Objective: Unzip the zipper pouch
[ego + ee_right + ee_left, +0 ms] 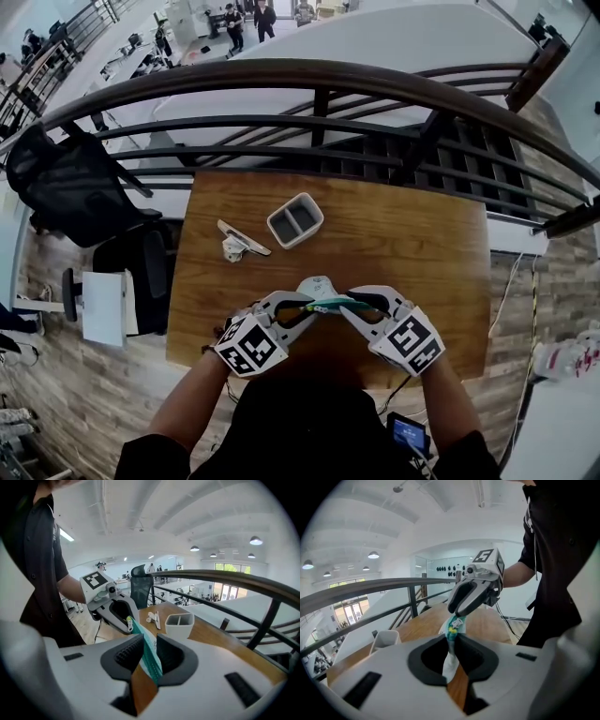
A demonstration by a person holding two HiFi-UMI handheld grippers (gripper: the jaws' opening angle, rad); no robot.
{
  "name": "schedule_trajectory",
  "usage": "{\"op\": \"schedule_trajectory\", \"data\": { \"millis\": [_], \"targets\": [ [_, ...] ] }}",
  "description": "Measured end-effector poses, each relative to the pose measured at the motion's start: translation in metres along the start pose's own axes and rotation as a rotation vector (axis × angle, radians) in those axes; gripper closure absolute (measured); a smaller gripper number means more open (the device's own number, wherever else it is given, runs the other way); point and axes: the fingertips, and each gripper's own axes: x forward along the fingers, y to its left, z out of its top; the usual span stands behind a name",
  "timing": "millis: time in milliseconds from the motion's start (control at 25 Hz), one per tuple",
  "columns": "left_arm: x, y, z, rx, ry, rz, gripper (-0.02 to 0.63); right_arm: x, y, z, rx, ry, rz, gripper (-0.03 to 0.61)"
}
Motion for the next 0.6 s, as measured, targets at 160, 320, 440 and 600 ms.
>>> {"op": "schedule_trajectory", "data": {
  "millis": [160,320,440,600],
  "targets": [
    [-0.002,-0.001,0.000,-0.010,0.020,0.028,0.568,-0.012,0.003,0.008,0.043,-0.036,0.012,0.499],
    [-0.001,-0.002,0.002,-0.035,0.028,0.052,0.569,-0.011,0.018,0.006,0.086,-0.035,0.051,0.497],
    [0.000,-0.003,0.000,-0.051,0.033,0.065,0.571,-0.002,0.027,-0.002,0.164,-0.030,0.085,0.497],
    [0.003,-0.009,0.001,-0.044,0.041,0.065,0.571,0.002,0.032,-0.006,0.283,-0.055,0.124,0.505]
  ]
}}
